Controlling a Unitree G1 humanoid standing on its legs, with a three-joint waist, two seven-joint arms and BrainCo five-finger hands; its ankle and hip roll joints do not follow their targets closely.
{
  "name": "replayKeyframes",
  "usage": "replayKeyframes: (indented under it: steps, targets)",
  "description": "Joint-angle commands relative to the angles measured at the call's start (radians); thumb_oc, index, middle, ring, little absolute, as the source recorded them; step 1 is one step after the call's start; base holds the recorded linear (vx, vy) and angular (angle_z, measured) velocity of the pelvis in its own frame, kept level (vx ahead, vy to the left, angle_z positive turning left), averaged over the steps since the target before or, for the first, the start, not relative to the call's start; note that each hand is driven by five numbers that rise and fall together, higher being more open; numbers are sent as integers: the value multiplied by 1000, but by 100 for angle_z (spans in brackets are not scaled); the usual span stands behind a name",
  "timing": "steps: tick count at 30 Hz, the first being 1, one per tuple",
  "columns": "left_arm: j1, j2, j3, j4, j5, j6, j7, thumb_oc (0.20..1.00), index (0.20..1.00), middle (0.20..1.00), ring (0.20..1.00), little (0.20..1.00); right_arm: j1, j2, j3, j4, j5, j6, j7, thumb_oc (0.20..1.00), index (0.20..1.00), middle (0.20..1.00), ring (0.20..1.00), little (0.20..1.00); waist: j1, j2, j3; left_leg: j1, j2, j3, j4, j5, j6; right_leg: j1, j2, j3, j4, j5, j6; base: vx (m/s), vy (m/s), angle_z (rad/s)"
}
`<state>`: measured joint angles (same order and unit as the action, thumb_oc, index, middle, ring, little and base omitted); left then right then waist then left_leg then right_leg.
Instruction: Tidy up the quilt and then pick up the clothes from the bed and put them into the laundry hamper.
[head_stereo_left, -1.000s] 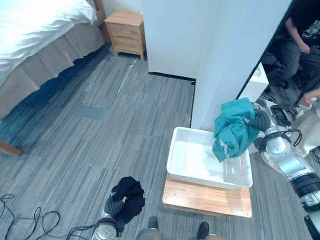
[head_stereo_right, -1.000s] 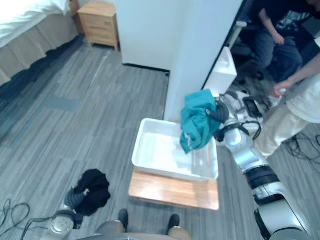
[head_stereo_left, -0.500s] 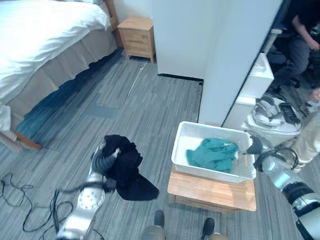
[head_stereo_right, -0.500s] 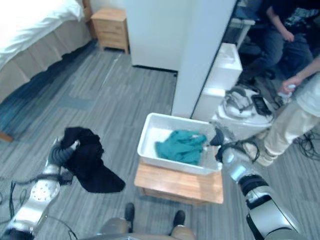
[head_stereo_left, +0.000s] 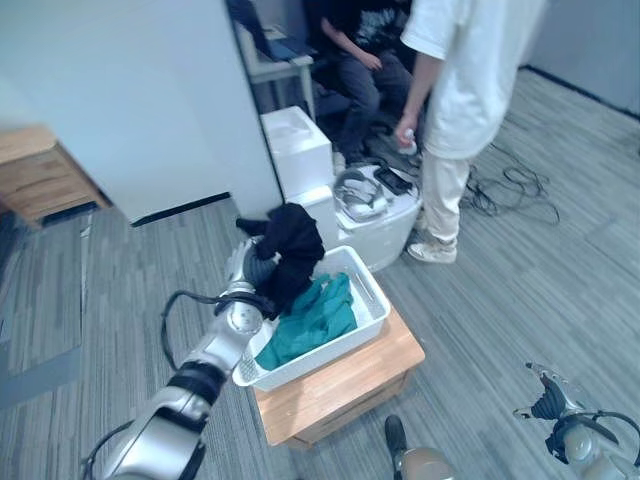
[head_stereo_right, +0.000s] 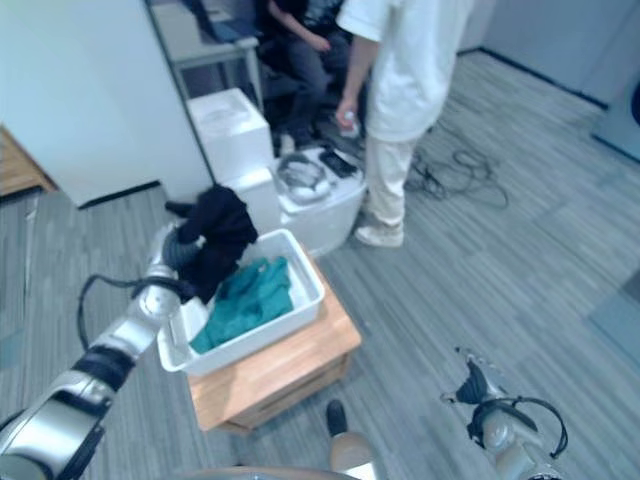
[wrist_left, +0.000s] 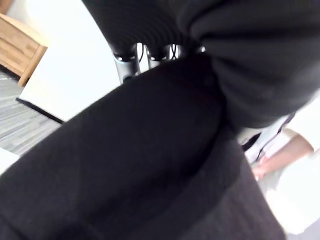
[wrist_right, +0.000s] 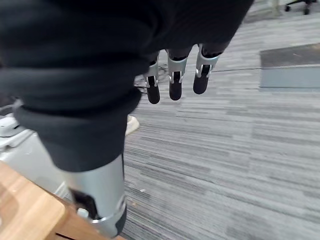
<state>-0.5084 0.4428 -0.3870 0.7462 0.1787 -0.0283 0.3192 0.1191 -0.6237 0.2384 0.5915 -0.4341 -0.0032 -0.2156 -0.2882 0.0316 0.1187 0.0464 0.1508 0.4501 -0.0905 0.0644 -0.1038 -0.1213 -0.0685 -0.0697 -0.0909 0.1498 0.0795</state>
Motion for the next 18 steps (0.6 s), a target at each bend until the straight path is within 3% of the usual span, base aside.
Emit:
replayKeyframes:
  steps: [1, 5, 6, 7, 12, 18]
  targets:
    - [-146, 2, 37, 56, -26, -12, 48, 200, 200, 200, 200, 200, -121, -14, 5, 22, 10, -7, -43, 1000, 1000, 1000, 1000, 1000, 0, 7, 97, 17, -10, -19, 3, -66, -19, 39, -29, 34, 12, -133, 90, -127, 13, -33]
    - [-131, -60, 37, 130, -80, -15, 22, 200, 200, 200, 200, 200, -151, 29, 45, 75, 21, 3, -56, 1000, 1000, 1000, 1000, 1000, -2, 21, 110, -6, -6, -18, 3, -56, -21, 21, -33, 35, 9, -132, 87, -18, -18, -33]
    - [-122, -64, 37, 131, -82, -14, 14, 517, 517, 517, 517, 517, -157, 35, 53, 81, 19, 5, -57, 1000, 1000, 1000, 1000, 1000, 2, 24, 111, -5, -7, -22, 3, -56, -21, 22, -33, 32, 9, -134, 85, 13, -14, 5]
    - [-112, -75, 38, 139, -82, -5, 10, 1000, 1000, 1000, 1000, 1000, -167, 49, 68, 99, 17, 8, -59, 1000, 1000, 1000, 1000, 1000, 11, 26, 112, -2, -5, -32, 3, -55, -21, 32, -33, 25, 9, -137, 81, 20, -20, 14]
    - [-100, -60, 57, 129, -84, 6, 25, 1000, 1000, 1000, 1000, 1000, -164, 71, 76, 126, 26, 9, -64, 1000, 1000, 1000, 1000, 1000, 32, 21, 106, 11, -4, -60, 3, -56, -23, 64, -34, 3, 7, -145, 74, 25, -22, 29]
    - [-34, 25, 150, 143, -128, 4, 79, 1000, 1000, 1000, 1000, 1000, -159, 111, 92, 234, 56, 10, -64, 1000, 1000, 1000, 1000, 1000, 89, -3, 78, 54, 2, -95, 3, -63, -27, 136, -28, -34, 5, -156, 66, 9, -24, 26]
